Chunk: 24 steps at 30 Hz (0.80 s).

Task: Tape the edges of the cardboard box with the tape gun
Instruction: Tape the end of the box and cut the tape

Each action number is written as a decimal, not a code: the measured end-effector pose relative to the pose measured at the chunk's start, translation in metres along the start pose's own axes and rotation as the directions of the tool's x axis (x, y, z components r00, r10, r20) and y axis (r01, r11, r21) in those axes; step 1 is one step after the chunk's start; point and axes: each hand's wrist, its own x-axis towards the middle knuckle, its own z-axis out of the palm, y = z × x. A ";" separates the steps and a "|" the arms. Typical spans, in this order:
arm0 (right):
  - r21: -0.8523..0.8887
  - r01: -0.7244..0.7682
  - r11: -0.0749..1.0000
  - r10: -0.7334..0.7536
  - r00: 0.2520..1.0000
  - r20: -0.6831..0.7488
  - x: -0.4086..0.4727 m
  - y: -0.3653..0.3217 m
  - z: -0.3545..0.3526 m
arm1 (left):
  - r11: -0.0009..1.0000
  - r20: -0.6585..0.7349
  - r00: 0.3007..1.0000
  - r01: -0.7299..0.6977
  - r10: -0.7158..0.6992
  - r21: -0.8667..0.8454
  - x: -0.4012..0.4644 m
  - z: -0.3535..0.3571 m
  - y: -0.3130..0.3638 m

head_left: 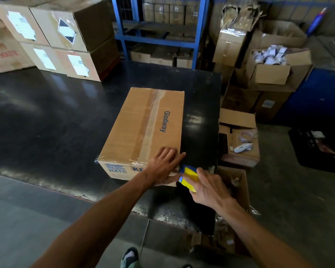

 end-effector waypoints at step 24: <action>0.638 -0.524 0.564 0.676 0.737 0.008 0.037 0.003 -0.061 | 0.841 0.401 0.848 0.471 -0.347 -0.267 -0.033 -0.048 -0.075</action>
